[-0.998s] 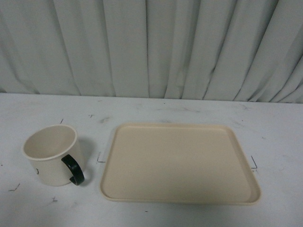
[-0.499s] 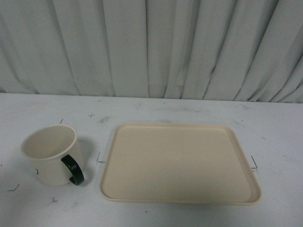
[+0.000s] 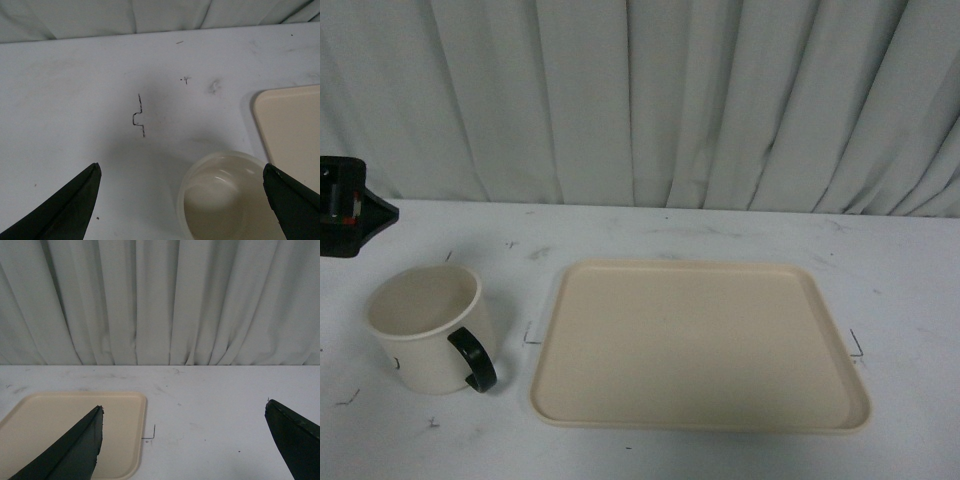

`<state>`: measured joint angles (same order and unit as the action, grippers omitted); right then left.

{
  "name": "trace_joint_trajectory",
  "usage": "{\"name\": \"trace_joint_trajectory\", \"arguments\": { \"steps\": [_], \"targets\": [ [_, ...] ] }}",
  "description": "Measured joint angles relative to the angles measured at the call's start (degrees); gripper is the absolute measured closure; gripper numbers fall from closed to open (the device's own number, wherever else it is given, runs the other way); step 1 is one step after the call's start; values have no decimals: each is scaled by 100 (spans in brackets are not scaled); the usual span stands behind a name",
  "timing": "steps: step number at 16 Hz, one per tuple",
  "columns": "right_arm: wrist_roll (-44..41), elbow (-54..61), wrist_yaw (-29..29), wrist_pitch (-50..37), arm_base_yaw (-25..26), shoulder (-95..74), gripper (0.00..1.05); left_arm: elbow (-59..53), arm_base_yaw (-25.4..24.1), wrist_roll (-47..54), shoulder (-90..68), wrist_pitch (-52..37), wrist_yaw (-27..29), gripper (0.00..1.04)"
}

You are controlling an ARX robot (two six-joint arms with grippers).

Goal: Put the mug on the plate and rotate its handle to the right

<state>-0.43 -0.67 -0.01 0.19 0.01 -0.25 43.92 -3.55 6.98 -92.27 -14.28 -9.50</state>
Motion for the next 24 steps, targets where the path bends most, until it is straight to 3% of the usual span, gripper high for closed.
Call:
{"name": "trace_joint_trajectory", "arguments": {
  "steps": [6,14,24],
  "targets": [
    [0,0,0,0,0,0,6,557,46,538,-474,763,-605,7],
    [0,0,0,0,0,0,6,557,-271,977,-1082,885,-660,7],
    [0,0,0,0,0,0,6,1095,-260,997,-1733,1016,-463,7]
  ]
}}
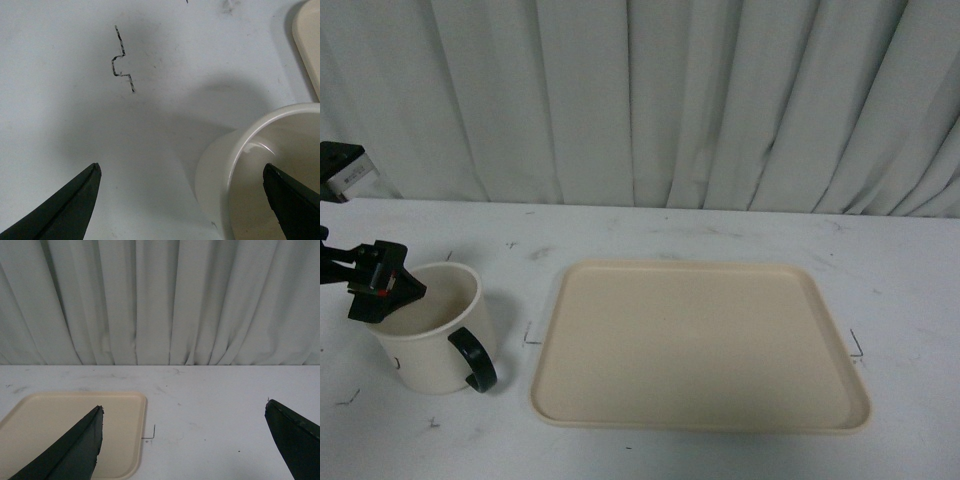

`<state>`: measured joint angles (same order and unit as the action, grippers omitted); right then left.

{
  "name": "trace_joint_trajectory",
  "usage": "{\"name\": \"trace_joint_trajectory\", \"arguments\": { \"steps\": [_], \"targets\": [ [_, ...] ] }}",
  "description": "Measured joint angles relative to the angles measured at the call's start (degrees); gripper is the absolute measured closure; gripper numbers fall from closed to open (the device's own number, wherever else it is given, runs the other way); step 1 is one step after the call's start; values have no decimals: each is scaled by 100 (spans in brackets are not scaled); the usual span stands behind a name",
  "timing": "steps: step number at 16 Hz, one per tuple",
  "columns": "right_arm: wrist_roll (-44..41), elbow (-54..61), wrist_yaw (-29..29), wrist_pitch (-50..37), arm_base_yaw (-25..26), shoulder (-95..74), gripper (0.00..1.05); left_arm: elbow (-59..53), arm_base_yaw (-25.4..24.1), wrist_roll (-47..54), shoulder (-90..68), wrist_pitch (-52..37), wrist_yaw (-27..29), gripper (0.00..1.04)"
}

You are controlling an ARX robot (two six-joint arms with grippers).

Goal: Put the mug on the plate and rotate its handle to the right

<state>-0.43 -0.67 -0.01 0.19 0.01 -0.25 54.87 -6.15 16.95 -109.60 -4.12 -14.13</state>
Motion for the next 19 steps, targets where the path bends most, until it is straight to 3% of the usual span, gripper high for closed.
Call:
{"name": "trace_joint_trajectory", "arguments": {
  "steps": [1,3,10,19],
  "targets": [
    [0,0,0,0,0,0,6,61,0,-2,-28,26,13,7],
    [0,0,0,0,0,0,6,151,31,-4,-96,7,50,22],
    [0,0,0,0,0,0,6,170,81,46,-179,-11,-92,101],
    [0,0,0,0,0,0,6,306,470,11,481,809,-225,101]
  ]
}}
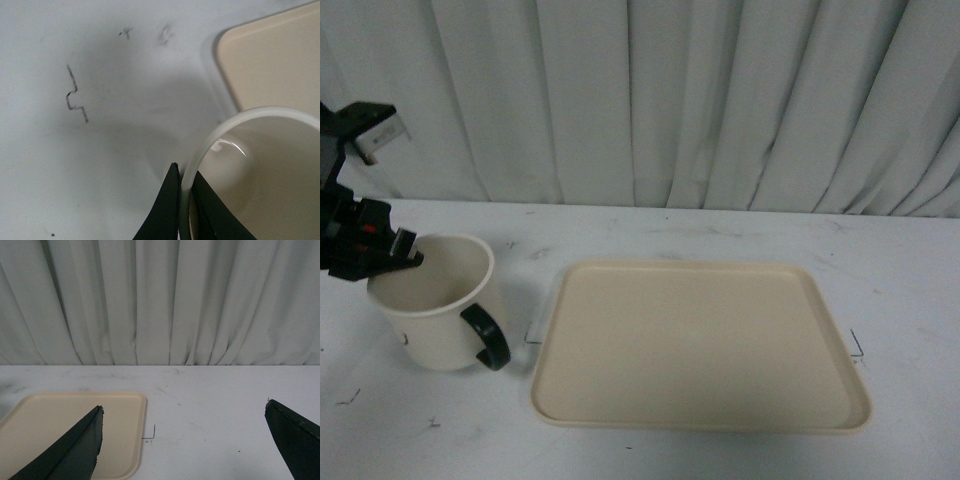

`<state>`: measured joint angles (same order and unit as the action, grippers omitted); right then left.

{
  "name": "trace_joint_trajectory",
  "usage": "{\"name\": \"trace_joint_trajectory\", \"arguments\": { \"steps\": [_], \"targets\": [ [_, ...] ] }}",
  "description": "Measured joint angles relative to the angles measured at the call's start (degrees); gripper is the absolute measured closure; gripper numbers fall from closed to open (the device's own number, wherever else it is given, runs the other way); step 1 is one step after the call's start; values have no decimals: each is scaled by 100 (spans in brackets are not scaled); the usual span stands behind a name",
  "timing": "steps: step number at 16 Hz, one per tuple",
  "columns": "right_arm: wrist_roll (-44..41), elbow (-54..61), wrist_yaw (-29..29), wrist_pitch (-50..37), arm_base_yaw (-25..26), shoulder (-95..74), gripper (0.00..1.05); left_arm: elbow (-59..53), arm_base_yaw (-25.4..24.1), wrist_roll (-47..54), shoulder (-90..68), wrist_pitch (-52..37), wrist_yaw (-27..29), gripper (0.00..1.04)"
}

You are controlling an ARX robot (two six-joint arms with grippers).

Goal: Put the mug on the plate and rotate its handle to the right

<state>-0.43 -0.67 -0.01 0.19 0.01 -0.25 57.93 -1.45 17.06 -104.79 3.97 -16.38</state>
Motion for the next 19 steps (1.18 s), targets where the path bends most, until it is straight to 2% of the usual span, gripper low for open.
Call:
{"name": "trace_joint_trajectory", "arguments": {
  "steps": [3,6,9,14,19],
  "targets": [
    [0,0,0,0,0,0,6,149,649,-531,343,-20,-28,101],
    [0,0,0,0,0,0,6,155,1460,-925,295,-258,278,101],
    [0,0,0,0,0,0,6,258,1985,-1141,-127,-450,387,101],
    [0,0,0,0,0,0,6,522,2175,-1469,-809,-756,651,101],
    [0,0,0,0,0,0,6,723,1947,-1735,-1231,-955,789,101]
  ]
}}
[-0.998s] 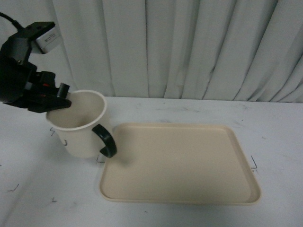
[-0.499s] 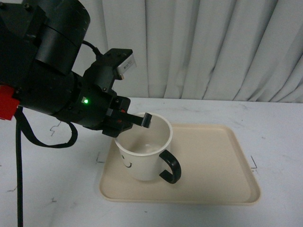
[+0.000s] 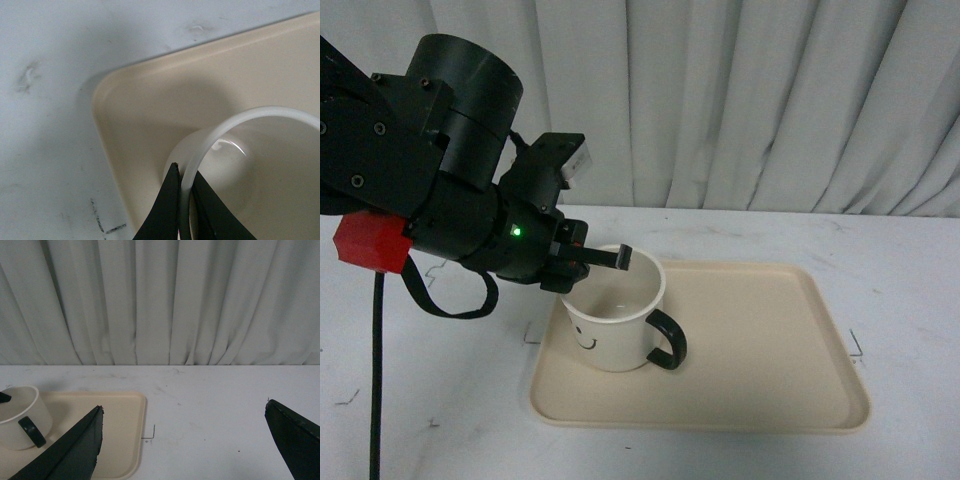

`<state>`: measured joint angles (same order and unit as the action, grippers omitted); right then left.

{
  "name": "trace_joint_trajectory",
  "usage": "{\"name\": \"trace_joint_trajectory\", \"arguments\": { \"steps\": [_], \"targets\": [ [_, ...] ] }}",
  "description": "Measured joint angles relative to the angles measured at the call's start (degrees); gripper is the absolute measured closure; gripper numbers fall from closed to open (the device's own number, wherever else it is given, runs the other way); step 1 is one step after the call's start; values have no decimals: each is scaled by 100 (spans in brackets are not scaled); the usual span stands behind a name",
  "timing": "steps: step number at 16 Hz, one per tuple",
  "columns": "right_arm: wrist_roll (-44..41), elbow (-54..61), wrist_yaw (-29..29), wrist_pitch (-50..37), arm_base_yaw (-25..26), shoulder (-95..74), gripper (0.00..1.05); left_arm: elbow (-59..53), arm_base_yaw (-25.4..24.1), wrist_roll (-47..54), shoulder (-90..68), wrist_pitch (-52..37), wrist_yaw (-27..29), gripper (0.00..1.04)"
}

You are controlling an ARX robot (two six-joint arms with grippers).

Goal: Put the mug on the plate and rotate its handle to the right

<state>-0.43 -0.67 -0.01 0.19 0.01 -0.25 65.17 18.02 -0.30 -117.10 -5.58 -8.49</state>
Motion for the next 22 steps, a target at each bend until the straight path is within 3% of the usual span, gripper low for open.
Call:
{"name": "trace_joint_trajectory", "arguments": {
  "steps": [9,11,12,13,17,18,22],
  "targets": [
    [0,0,0,0,0,0,6,149,133,-79,-94,177,35,99],
    [0,0,0,0,0,0,6,153,133,-76,-98,251,35,77],
    [0,0,0,0,0,0,6,153,127,-52,-98,254,11,57],
    [0,0,0,0,0,0,6,153,122,-24,-98,254,-11,46],
    [0,0,0,0,0,0,6,87,63,74,90,184,-109,12],
    [0,0,0,0,0,0,6,-11,57,98,345,59,-138,5],
    [0,0,0,0,0,0,6,-658,229,481,1558,-793,-63,7]
  ]
}}
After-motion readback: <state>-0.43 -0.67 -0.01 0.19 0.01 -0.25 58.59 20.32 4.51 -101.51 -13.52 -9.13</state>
